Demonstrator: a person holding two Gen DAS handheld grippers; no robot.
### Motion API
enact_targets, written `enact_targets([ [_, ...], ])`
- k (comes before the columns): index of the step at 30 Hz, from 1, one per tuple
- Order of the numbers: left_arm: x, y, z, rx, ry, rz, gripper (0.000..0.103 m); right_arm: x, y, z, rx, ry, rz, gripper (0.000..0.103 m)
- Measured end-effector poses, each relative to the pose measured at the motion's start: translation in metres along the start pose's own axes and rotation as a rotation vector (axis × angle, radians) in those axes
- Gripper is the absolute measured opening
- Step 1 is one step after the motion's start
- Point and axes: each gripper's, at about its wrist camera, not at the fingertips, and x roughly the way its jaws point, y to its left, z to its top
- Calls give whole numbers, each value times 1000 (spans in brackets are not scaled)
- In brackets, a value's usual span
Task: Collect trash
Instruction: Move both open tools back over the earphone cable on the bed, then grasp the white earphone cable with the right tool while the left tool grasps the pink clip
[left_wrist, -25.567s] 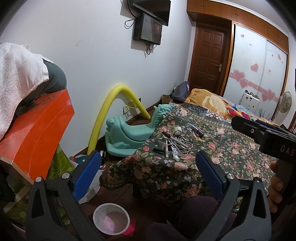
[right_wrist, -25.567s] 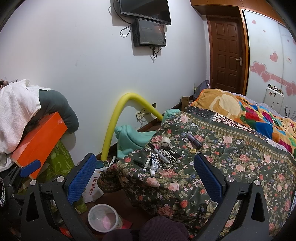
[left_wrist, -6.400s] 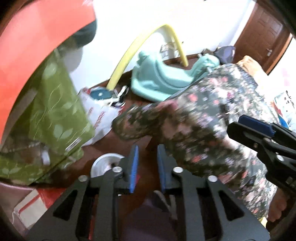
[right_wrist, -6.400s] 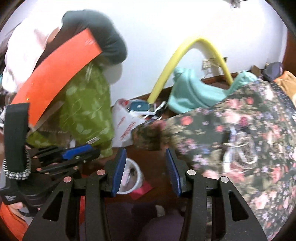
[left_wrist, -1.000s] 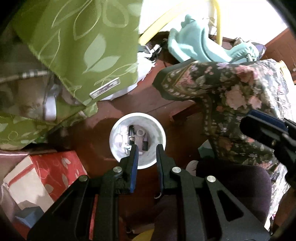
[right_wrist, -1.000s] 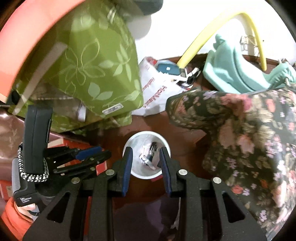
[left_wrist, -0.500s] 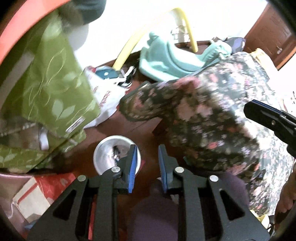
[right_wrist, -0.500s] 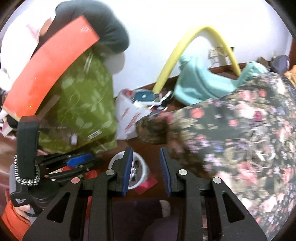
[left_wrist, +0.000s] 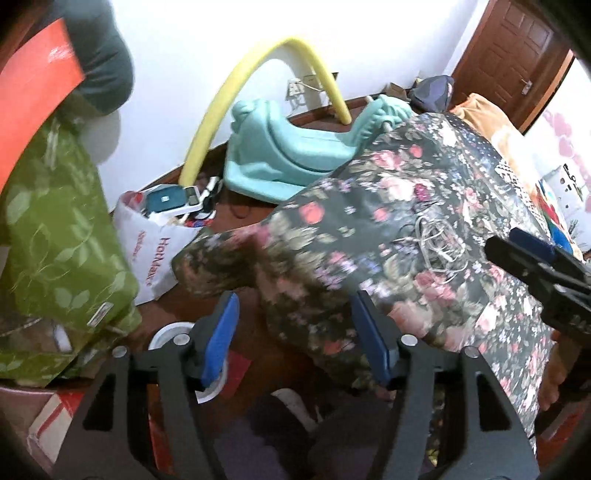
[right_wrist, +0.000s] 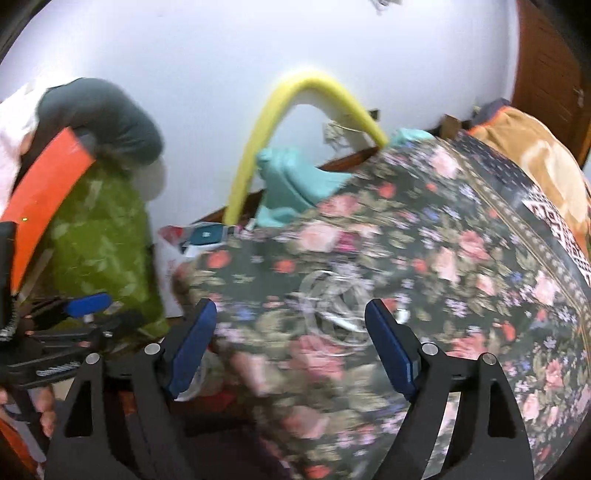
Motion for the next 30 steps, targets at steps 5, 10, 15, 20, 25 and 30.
enact_targets([
  [5, 24, -23, 13, 23, 30, -22, 63, 30, -37, -1, 84, 61, 11, 80],
  [10, 47, -34, 22, 41, 63, -22, 63, 64, -49, -6, 112, 111, 10, 80],
  [15, 63, -38, 30, 59, 85, -12, 63, 90, -38, -11, 81, 139, 3, 47],
  [20, 73, -46, 43, 80, 90, -16, 63, 86, -39, -16, 45, 122, 29, 13],
  [25, 81, -65, 60, 95, 85, -70, 63, 62, -65, -20, 74, 73, -1, 13],
  [30, 95, -96, 76, 124, 86, -118, 63, 41, -105, -20, 141, 28, -64, 12],
])
